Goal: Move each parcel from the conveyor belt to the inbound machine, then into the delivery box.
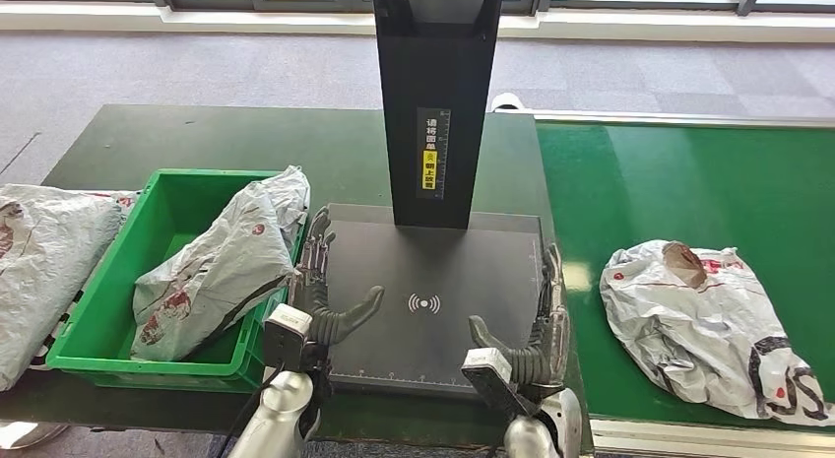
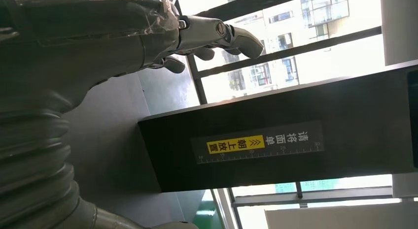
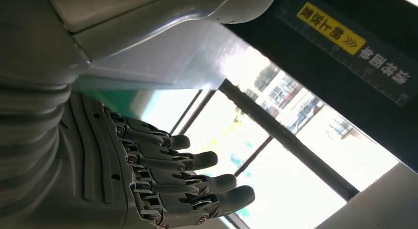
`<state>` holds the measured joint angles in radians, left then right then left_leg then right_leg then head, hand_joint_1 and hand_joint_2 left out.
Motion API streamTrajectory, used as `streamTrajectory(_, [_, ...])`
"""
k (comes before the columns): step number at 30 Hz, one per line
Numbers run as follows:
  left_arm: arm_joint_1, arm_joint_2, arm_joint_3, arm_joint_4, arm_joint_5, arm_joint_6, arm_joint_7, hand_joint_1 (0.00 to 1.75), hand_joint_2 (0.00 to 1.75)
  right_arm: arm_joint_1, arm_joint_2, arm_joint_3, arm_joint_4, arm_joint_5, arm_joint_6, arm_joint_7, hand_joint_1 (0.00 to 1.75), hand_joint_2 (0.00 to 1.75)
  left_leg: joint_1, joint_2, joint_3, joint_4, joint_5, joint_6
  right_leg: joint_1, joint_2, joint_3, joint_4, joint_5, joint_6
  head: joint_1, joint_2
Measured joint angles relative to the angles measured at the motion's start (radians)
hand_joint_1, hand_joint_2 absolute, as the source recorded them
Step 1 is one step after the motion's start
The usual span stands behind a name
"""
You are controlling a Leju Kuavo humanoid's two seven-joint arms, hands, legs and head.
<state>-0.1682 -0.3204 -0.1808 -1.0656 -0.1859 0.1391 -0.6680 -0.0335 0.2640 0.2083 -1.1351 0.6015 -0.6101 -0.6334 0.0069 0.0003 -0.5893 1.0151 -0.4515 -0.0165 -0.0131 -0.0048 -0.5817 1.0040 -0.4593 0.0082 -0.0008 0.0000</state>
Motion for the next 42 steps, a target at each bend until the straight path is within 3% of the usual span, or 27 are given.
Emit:
streamTrajectory(4, [0.002, 0.000, 0.001, -0.009, 0.005, -0.013, 0.000, 0.00, 1.75, 0.002, -0.029, -0.080, -0.012, 0.197, -0.066, 0.096, 0.00, 1.75, 0.000, 0.000, 0.000, 0.000, 0.000, 0.000, -0.001, 0.000, 0.000, 0.000, 0.000, 0.000, 0.000, 0.000])
streamTrajectory(7, [0.005, 0.000, 0.004, -0.018, 0.008, -0.015, 0.000, 0.00, 1.75, -0.011, -0.051, -0.192, -0.016, 0.327, -0.083, 0.135, 0.00, 1.75, -0.001, 0.000, 0.000, 0.000, 0.000, 0.001, -0.002, 0.000, 0.000, 0.000, 0.001, 0.001, 0.000, 0.000])
streamTrajectory(14, [0.013, 0.001, 0.012, -0.044, 0.014, -0.012, 0.000, 0.00, 1.75, -0.119, -0.067, -0.580, 0.093, 0.489, -0.087, 0.062, 0.00, 1.75, -0.002, -0.002, -0.001, 0.000, 0.000, 0.002, -0.002, -0.002, 0.000, 0.000, 0.001, 0.002, 0.000, 0.000])
streamTrajectory(18, [0.013, 0.001, 0.015, -0.046, 0.011, -0.013, 0.000, 0.00, 1.75, -0.166, -0.065, -0.737, 0.150, 0.530, -0.087, 0.058, 0.00, 1.75, -0.002, -0.002, -0.001, 0.000, 0.001, 0.002, -0.002, -0.002, 0.000, 0.000, 0.001, 0.002, 0.000, 0.000])
streamTrajectory(24, [0.013, 0.001, 0.017, -0.046, 0.009, -0.015, 0.000, 0.00, 1.75, -0.210, -0.052, -0.885, 0.201, 0.577, -0.087, 0.049, 0.00, 1.75, -0.002, -0.002, -0.001, 0.000, 0.001, 0.002, -0.002, -0.002, 0.000, 0.000, 0.001, 0.002, 0.000, 0.000])
streamTrajectory(29, [0.013, 0.001, 0.017, -0.046, 0.005, -0.018, 0.000, 0.00, 1.75, -0.229, -0.046, -0.944, 0.227, 0.614, -0.087, 0.066, 0.00, 1.75, -0.002, -0.002, -0.001, 0.000, 0.001, 0.002, -0.002, -0.002, 0.000, 0.000, 0.001, 0.002, 0.000, 0.000])
streamTrajectory(35, [0.013, 0.001, 0.018, -0.046, -0.002, -0.019, 0.000, 0.00, 1.75, -0.239, -0.047, -0.958, 0.281, 0.716, -0.087, 0.199, 0.00, 1.75, -0.002, -0.002, -0.001, 0.000, 0.001, 0.002, -0.002, -0.002, 0.000, 0.000, 0.001, 0.002, 0.000, 0.000])
streamTrajectory(42, [0.020, 0.001, 0.025, -0.058, 0.000, -0.033, 0.000, 0.00, 1.75, -0.263, -0.096, -0.924, 0.466, 0.877, -0.026, 0.580, 0.00, 1.75, -0.002, -0.002, -0.002, 0.000, 0.001, 0.002, -0.002, -0.003, 0.000, 0.000, 0.001, 0.002, 0.000, 0.000])
